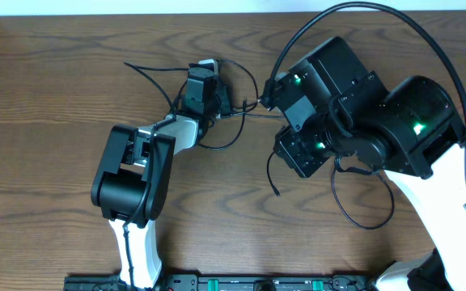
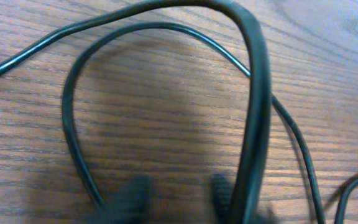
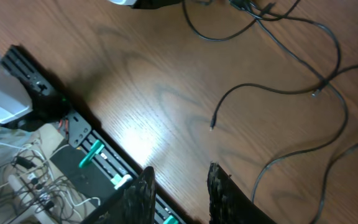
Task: Untangle cables
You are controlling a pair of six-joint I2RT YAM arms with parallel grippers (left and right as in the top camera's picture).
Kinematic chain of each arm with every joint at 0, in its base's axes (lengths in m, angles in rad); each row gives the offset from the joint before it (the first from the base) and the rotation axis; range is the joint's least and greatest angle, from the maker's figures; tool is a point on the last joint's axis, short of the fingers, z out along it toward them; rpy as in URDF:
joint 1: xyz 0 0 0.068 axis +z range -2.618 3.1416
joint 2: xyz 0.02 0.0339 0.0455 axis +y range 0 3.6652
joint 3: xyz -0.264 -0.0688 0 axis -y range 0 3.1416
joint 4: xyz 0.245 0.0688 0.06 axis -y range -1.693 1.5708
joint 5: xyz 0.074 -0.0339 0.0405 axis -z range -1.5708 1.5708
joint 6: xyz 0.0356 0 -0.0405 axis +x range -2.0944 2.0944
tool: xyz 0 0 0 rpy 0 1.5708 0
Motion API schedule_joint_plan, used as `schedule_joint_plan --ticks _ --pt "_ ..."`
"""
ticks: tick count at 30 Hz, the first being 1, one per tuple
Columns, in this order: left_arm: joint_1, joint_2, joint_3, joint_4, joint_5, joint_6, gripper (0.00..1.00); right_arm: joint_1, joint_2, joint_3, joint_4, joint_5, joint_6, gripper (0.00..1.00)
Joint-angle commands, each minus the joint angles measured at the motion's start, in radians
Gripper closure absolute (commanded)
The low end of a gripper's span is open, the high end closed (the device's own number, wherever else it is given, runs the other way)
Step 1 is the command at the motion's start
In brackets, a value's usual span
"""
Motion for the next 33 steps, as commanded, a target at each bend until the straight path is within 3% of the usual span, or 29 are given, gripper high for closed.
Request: schedule_joint_plan --ticks 1,4,7,12,20,28,33 --pt "0.005 -0.054 0.008 -0.023 0.003 -0.01 0.81 0.003 -0.012 0.002 0.003 0.082 -0.012 0.76" --pt "0.005 -0.157 0.008 -0.065 0.001 -0.005 0.9 0.003 -0.011 0.001 0.008 0.148 -0.012 0.79" --pt "0.005 -0.303 0.008 -0.115 0.002 0.059 0.92 -0.004 -0.01 0.0 0.008 0.226 -0.01 0.91" --pt "0.007 -0.668 0.008 -0.241 -0.098 0.216 0.93 -0.073 -0.003 -0.002 0.007 0.27 -0.004 0.94" --pt "0.054 -1.112 0.008 -0.387 -0.285 0.311 0.93 -0.16 0.011 -0.057 0.032 0.269 -0.004 0.93" --pt "0.13 -1.365 0.008 -0.378 -0.285 0.314 0.92 -0.17 0.014 -0.245 0.11 0.237 -0.061 0.99" --pt "0.134 -1.418 0.008 -0.379 -0.285 0.314 0.92 -0.152 0.014 -0.435 0.206 0.041 -0.204 0.97"
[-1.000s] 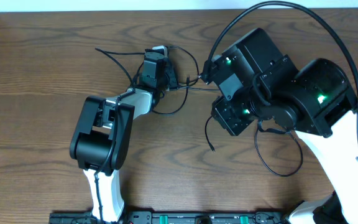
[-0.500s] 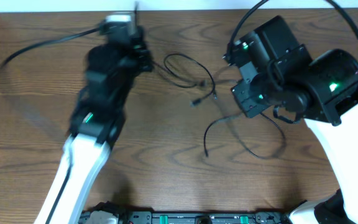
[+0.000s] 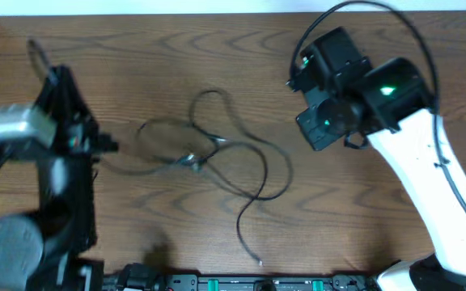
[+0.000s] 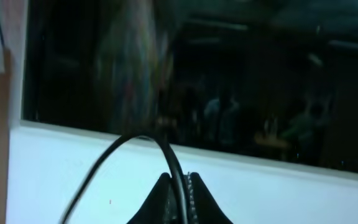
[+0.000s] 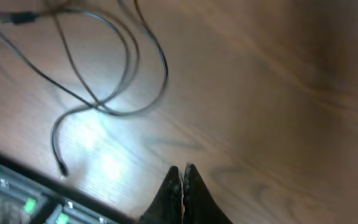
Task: Untangle cables
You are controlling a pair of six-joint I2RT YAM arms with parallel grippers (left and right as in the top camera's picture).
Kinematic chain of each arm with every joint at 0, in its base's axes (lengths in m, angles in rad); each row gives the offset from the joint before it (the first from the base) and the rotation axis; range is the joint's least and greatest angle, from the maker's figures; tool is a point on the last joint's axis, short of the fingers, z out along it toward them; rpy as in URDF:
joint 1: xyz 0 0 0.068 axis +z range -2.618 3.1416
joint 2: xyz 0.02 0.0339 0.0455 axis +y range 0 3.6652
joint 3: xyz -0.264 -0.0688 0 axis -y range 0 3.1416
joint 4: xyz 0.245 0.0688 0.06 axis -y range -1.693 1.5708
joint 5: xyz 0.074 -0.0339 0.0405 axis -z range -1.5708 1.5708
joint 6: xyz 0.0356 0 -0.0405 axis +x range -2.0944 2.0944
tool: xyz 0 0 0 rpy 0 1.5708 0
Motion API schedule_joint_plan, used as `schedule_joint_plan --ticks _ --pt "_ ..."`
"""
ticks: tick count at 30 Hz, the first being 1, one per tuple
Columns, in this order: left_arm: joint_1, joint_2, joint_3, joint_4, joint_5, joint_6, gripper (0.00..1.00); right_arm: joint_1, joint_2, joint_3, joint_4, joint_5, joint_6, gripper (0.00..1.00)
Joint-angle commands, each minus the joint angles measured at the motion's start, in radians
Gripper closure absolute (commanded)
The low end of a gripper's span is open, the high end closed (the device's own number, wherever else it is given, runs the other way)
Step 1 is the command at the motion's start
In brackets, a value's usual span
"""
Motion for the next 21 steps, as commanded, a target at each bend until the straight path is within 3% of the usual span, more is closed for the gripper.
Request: schedule_joint_plan --ticks 1,3,7,9,13,21 --pt "0.005 -0.007 0.007 0.003 -0.01 0.02 0.93 0.021 0.011 -0.127 0.053 -0.203 -0.156 0.95" --pt "0.005 -0.002 0.007 -0.006 -0.01 0.016 0.92 0.037 0.011 -0.197 0.094 -0.304 -0.222 0.87" --pt "0.005 0.009 0.007 -0.034 -0.01 0.002 0.93 0.09 0.011 -0.328 0.186 -0.391 -0.273 0.53" --pt "0.005 0.011 0.007 -0.047 -0.01 0.001 0.93 0.122 0.011 -0.386 0.231 -0.387 -0.273 0.46" --pt "0.005 0.011 0.007 -0.061 -0.01 0.001 0.93 0.179 0.013 -0.489 0.324 -0.387 -0.27 0.41" --pt "0.005 0.011 0.007 -0.109 -0.008 0.001 0.93 0.231 0.016 -0.664 0.553 -0.384 -0.198 0.44"
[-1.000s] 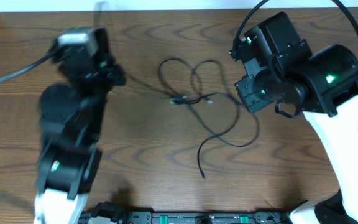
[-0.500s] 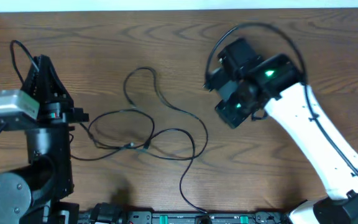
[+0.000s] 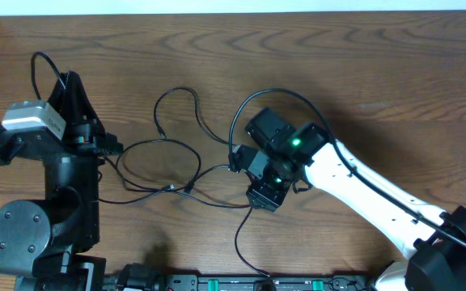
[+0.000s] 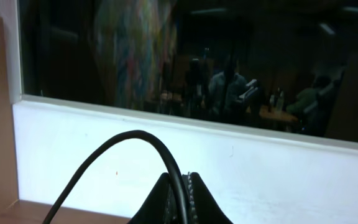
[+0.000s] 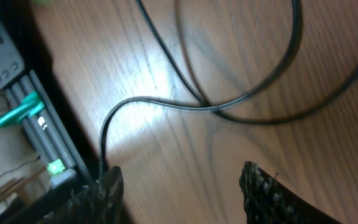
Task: Untangle cables
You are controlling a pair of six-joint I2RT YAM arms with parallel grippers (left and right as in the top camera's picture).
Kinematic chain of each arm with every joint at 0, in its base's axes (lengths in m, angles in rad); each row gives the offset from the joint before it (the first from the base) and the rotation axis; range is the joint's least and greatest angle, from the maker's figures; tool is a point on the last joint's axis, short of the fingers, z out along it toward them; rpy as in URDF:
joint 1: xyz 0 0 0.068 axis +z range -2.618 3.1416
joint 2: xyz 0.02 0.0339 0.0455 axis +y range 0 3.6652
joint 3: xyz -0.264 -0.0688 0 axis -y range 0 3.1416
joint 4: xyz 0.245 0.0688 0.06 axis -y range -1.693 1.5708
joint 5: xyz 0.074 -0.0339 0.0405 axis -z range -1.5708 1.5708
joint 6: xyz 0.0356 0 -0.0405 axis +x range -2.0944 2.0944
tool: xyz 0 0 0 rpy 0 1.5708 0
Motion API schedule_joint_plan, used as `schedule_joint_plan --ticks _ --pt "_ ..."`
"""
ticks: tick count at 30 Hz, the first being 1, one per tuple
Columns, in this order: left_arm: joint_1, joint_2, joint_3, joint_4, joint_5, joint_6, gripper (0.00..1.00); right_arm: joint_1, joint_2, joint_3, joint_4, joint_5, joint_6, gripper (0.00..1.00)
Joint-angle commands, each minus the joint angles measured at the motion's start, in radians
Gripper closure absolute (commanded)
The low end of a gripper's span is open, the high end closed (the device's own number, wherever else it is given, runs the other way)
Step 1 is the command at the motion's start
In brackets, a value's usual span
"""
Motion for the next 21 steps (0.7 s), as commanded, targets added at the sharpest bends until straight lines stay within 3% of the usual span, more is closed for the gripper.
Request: schedule_joint_plan --ticks 1,9,21 --pt "0.005 -0.005 0.007 -0.01 -0.006 0.003 0.92 0.013 0.009 -0.064 0.075 -0.017 0.046 0.44" --pt "0.005 0.009 0.007 -0.11 -0.005 0.002 0.92 0.013 0.009 -0.217 0.372 0.029 0.169 0.47" --pt "0.005 0.018 0.007 -0.158 -0.005 0.002 0.93 0.013 0.009 -0.368 0.637 0.127 0.36 0.5"
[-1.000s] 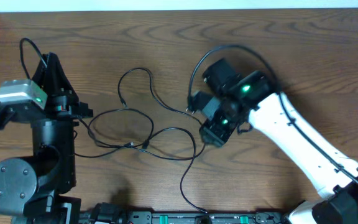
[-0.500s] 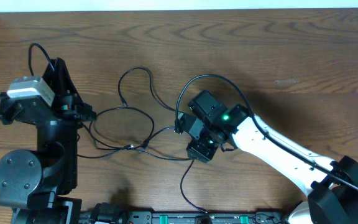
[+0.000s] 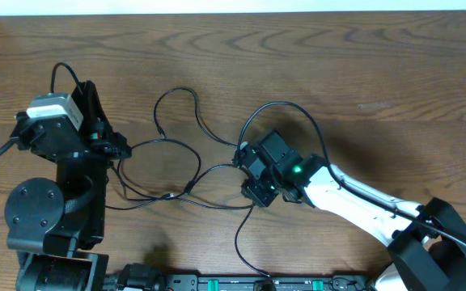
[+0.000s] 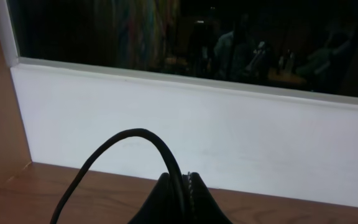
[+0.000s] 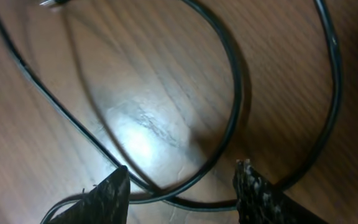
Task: Untangle cables
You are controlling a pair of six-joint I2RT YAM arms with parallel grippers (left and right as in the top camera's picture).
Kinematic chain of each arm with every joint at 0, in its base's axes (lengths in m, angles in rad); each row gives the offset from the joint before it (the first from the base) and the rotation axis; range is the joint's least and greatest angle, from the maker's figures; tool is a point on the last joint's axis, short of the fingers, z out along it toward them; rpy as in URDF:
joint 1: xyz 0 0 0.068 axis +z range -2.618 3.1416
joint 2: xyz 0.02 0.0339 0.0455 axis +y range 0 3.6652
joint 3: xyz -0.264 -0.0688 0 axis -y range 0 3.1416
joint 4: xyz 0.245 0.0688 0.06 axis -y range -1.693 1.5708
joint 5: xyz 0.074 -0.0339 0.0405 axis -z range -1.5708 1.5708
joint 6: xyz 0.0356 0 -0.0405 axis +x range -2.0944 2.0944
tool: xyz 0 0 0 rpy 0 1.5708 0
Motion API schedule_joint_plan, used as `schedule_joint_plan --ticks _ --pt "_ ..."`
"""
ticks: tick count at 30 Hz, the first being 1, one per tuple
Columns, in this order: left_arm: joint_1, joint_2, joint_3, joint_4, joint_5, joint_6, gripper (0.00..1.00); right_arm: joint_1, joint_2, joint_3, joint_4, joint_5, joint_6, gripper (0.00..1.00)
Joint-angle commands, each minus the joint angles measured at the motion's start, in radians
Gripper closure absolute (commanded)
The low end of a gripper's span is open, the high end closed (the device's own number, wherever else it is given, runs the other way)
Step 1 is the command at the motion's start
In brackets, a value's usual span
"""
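Note:
Several thin black cables (image 3: 186, 189) lie looped and crossed on the wooden table (image 3: 362, 73). At the left, my left gripper (image 3: 82, 87) is raised and shut on a black cable (image 4: 129, 134). That cable arches up out of the pinched fingers of the left gripper (image 4: 180, 182). My right gripper (image 3: 246, 175) hangs low over the right part of the tangle. In the wrist view the right gripper (image 5: 182, 183) is open, and crossing cable strands (image 5: 232, 93) lie on the table between and ahead of its fingers (image 5: 253, 190).
A white cable lies at the table's far right edge. A black equipment rail (image 3: 257, 284) runs along the front edge. One loose cable end (image 3: 259, 271) lies near that rail. A white wall (image 4: 229, 130) and dark window stand behind the table.
My right gripper has dropped closer to the crossing strands, still open. The left arm has shifted slightly right and tilted down, still shut on its cable.
Both grippers were open at the back centre, the left right over the tangle. Then the left was at the far left, raised and shut on a cable, and the right was shut at the back right. The right later stood open over the tangle and is now lower.

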Motion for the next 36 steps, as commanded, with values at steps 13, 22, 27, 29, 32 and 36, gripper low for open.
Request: schedule_joint_plan --ticks 13,22,27,29,32,36 --pt "0.005 -0.002 0.007 -0.101 -0.005 -0.006 0.93 0.007 0.008 -0.134 0.153 0.053 0.13 0.6" --pt "0.005 -0.002 0.007 -0.14 -0.005 -0.009 0.93 0.007 0.016 -0.184 0.241 0.076 0.202 0.67" --pt "0.005 -0.002 0.007 -0.153 -0.002 -0.009 0.92 0.007 0.065 -0.185 0.26 0.074 0.22 0.69" --pt "0.005 -0.002 0.007 -0.173 -0.002 -0.009 0.93 0.007 0.093 -0.185 0.272 0.074 0.227 0.69" --pt "0.005 -0.002 0.007 -0.213 -0.003 -0.009 0.92 0.008 0.14 -0.185 0.29 0.065 0.253 0.69" --pt "0.005 -0.002 0.007 -0.227 -0.003 -0.009 0.92 0.01 0.196 -0.185 0.323 0.013 0.272 0.73"
